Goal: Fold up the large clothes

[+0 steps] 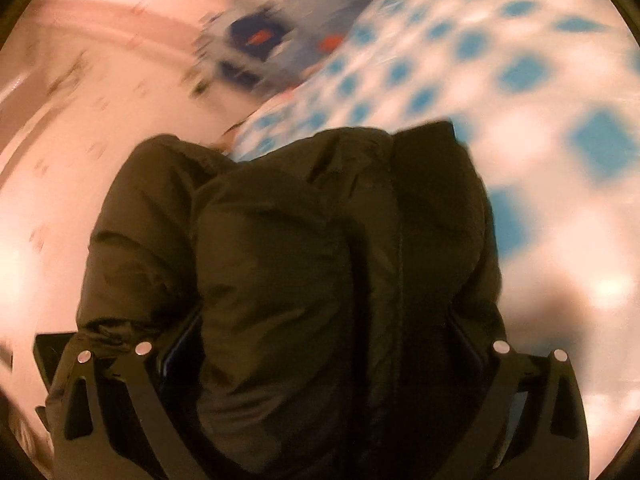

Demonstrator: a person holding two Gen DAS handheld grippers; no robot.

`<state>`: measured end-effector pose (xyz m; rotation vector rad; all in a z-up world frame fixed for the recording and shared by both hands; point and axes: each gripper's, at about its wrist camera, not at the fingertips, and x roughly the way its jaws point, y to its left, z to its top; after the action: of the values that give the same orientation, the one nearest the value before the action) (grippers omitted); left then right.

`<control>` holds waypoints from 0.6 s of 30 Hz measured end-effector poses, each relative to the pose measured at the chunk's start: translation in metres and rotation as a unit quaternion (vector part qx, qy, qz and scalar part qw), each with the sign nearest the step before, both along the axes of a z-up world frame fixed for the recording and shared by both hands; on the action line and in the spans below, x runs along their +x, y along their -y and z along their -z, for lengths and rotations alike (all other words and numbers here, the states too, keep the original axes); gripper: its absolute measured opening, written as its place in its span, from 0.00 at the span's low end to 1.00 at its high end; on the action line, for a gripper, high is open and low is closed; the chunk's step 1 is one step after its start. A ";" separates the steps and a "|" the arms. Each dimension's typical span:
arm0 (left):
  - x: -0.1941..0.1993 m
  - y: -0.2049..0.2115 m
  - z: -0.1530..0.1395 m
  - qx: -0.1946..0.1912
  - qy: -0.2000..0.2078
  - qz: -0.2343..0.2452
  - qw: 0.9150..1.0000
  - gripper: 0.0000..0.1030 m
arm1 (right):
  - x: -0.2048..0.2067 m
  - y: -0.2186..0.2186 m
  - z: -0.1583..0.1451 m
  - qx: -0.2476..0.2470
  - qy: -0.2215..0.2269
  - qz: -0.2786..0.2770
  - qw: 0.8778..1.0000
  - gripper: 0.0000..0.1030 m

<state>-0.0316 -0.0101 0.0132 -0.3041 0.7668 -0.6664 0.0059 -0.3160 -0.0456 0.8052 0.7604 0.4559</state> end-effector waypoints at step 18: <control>0.009 -0.097 0.018 0.150 -0.090 -0.209 0.962 0.92 | 0.014 -0.070 -0.027 -0.231 -0.007 -0.046 0.972 0.94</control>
<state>-0.0223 0.0873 -0.0049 -0.2400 0.9299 -0.1206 0.0195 -0.2463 -0.0188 0.3380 0.8764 0.3362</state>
